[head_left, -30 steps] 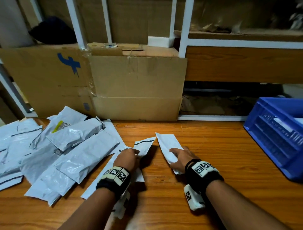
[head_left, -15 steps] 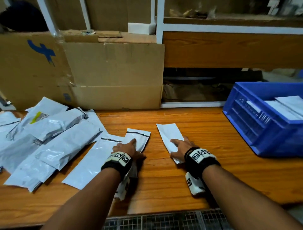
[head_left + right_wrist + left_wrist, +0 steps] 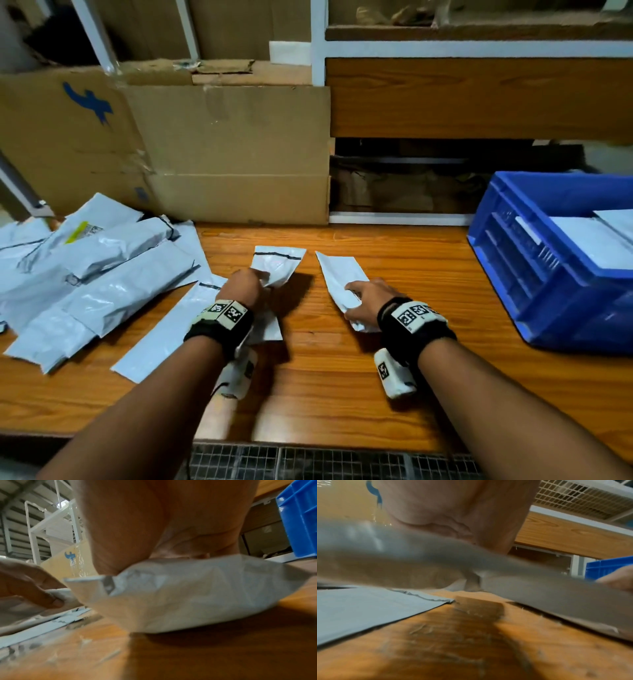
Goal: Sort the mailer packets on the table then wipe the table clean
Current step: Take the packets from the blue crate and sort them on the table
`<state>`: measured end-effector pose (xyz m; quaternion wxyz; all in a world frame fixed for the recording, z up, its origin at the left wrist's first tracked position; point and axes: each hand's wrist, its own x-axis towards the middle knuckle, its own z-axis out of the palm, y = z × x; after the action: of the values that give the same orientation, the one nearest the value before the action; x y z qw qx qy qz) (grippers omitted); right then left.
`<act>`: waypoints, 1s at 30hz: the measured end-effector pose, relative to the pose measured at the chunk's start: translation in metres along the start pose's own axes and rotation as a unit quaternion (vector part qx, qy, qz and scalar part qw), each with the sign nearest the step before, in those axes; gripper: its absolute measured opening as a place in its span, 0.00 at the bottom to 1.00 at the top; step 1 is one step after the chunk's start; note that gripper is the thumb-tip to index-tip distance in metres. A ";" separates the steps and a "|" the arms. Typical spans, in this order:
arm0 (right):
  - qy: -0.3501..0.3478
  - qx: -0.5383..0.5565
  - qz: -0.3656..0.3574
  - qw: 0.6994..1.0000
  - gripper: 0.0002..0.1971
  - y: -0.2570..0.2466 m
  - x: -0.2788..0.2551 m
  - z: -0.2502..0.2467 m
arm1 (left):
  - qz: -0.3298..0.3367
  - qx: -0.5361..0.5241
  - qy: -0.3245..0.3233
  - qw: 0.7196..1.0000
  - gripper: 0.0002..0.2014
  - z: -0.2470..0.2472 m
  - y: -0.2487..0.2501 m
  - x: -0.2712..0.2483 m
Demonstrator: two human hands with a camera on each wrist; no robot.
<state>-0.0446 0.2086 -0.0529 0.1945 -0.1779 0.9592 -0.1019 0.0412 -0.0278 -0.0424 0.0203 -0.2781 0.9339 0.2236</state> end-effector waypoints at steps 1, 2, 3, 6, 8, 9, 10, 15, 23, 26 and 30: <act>0.008 0.007 -0.005 1.000 0.36 0.006 0.000 -0.009 | 0.010 -0.010 0.010 1.000 0.20 -0.001 0.011 -0.003; 0.016 0.013 -0.009 1.000 0.36 0.013 0.001 -0.020 | 0.019 -0.016 0.020 0.999 0.20 -0.002 0.023 -0.006; 0.028 0.016 -0.014 0.999 0.36 0.020 0.002 -0.033 | 0.030 -0.022 0.030 0.999 0.20 -0.003 0.037 -0.008; 0.074 0.015 -0.031 0.997 0.39 0.040 0.005 -0.075 | 0.067 -0.038 0.051 0.996 0.21 -0.008 0.081 -0.012; 0.093 0.006 -0.043 0.995 0.40 0.055 0.003 -0.102 | 0.089 -0.043 0.050 0.994 0.22 -0.012 0.110 -0.013; 0.102 0.002 -0.044 0.994 0.39 0.062 0.001 -0.117 | 0.101 -0.051 0.050 0.992 0.22 -0.015 0.125 -0.013; 0.113 0.000 -0.040 0.993 0.38 0.069 -0.002 -0.131 | 0.115 -0.063 0.051 0.990 0.22 -0.019 0.139 -0.012; 0.168 -0.001 -0.010 0.986 0.35 0.103 -0.019 -0.200 | 0.186 -0.134 0.072 0.971 0.21 -0.027 0.209 0.005; 0.189 -0.061 0.066 0.978 0.30 0.181 -0.059 -0.291 | 0.292 -0.226 0.033 0.929 0.25 -0.019 0.343 0.016; 0.132 -0.083 0.102 0.983 0.30 0.224 -0.062 -0.313 | 0.307 -0.247 0.028 0.919 0.24 -0.019 0.395 0.011; 0.075 -0.086 0.118 0.986 0.30 0.278 -0.059 -0.331 | 0.318 -0.220 0.019 0.922 0.24 -0.006 0.466 0.001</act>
<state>-0.2132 0.5272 0.1922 0.1167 -0.0711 0.9906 -0.0085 -0.2053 0.3163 0.1521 -0.1319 0.0320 0.9006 0.4129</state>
